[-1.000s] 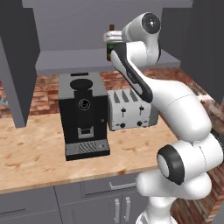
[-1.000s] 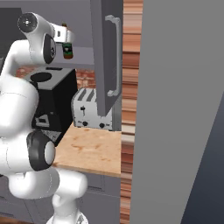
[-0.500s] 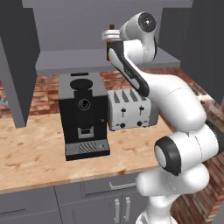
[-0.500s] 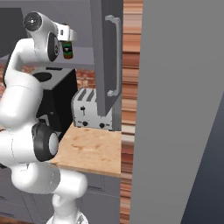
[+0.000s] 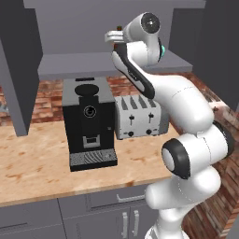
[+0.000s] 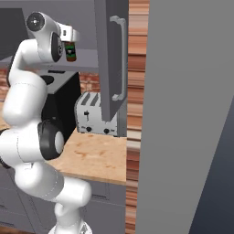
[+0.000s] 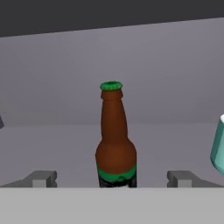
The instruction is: Open the cabinet directly in front. Then move the beer and the mug to the dining counter with the candle on it.
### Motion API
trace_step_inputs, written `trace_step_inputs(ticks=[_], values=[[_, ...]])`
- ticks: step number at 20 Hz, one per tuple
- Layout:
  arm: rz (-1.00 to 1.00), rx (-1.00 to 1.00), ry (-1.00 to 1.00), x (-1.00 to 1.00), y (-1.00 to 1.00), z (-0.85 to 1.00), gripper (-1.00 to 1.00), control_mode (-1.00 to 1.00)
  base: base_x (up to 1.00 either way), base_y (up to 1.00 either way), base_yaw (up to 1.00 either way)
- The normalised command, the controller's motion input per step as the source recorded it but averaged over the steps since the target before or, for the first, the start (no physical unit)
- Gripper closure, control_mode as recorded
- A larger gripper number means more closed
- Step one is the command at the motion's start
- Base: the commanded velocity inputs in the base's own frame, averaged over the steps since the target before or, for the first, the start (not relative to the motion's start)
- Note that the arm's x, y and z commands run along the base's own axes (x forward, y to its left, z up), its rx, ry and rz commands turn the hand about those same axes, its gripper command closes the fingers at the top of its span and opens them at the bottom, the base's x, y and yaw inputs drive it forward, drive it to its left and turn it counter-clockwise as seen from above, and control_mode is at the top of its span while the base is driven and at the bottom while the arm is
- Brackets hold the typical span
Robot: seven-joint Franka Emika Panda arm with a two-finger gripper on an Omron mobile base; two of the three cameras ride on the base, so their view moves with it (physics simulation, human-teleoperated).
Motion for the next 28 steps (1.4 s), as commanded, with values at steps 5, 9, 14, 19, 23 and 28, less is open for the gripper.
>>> trace_step_inputs(ticks=[5, 9, 14, 19, 23, 28], values=[[0.0, 0.0, 0.0, 0.24, 0.0, 0.0, -1.0, -1.0, 0.0, 0.0, 0.0], [0.0, 0.0, 0.0, 0.24, 0.01, 0.0, -1.0, -1.0, 0.0, 0.0, 0.0], [0.0, 0.0, 0.0, 0.22, 0.08, 0.0, -1.0, -1.0, 0.0, 0.0, 0.0], [0.0, 0.0, 0.0, 0.22, 0.06, 0.0, -1.0, -1.0, 0.0, 0.0, 0.0], [0.0, 0.0, 0.0, 0.21, 0.02, 0.0, -1.0, -1.0, 0.0, 0.0, 0.0], [0.0, 0.0, 0.0, 0.18, 0.0, 0.0, -1.0, -1.0, 0.0, 0.0, 0.0]])
